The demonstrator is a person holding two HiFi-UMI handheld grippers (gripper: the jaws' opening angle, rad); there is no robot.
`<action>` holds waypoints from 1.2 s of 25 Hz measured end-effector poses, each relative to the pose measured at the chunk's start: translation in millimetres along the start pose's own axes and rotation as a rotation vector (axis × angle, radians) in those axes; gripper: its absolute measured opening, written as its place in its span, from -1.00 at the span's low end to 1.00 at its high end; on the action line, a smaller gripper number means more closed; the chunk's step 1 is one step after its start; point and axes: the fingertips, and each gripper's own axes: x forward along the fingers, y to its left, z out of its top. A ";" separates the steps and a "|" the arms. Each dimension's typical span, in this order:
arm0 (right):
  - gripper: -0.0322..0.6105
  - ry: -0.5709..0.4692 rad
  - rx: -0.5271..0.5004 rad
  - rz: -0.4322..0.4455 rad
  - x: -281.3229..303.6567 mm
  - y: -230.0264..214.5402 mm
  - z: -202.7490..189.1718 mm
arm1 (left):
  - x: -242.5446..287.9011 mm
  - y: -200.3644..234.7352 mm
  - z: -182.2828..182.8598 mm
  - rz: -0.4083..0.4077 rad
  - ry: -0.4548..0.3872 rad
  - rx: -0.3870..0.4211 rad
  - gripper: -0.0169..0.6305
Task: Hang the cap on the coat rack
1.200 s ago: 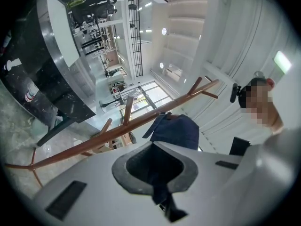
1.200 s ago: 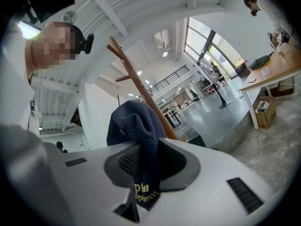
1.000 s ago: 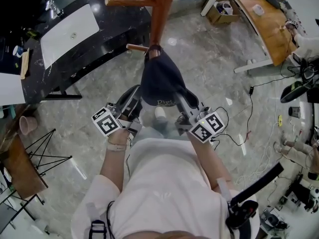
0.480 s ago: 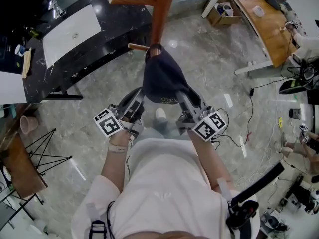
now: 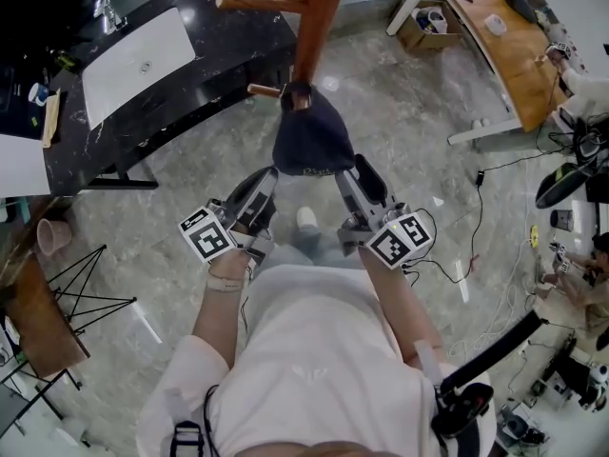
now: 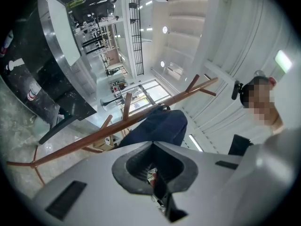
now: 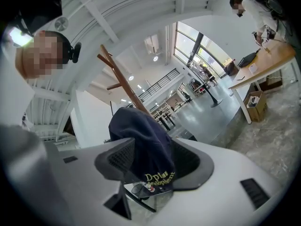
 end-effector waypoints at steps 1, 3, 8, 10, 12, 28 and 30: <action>-0.21 -0.001 -0.002 -0.002 0.4 -0.6 0.1 | -0.3 1.1 0.0 0.001 0.001 -0.001 -0.92; -0.20 0.002 -0.004 -0.008 0.8 -2.1 -0.9 | -1.0 3.6 -0.7 0.006 0.003 -0.004 -0.92; -0.20 0.029 0.010 -0.020 -1.5 -7.9 -11.4 | 1.0 6.8 -4.3 0.005 0.005 -0.014 -0.92; -0.20 0.048 0.016 -0.020 -1.6 -8.4 -18.6 | 1.7 8.6 -6.6 0.006 0.008 -0.020 -0.92; -0.20 0.067 0.025 -0.019 -1.5 -8.9 -27.0 | 1.8 11.1 -9.5 0.009 0.011 -0.027 -0.92; -0.20 0.167 0.080 0.005 1.0 -2.9 -76.9 | -23.5 32.6 -25.8 0.057 -0.008 -0.069 -0.92; -0.20 0.191 0.087 0.024 6.3 2.5 -84.3 | -31.8 33.6 -23.1 0.072 -0.025 -0.069 -0.92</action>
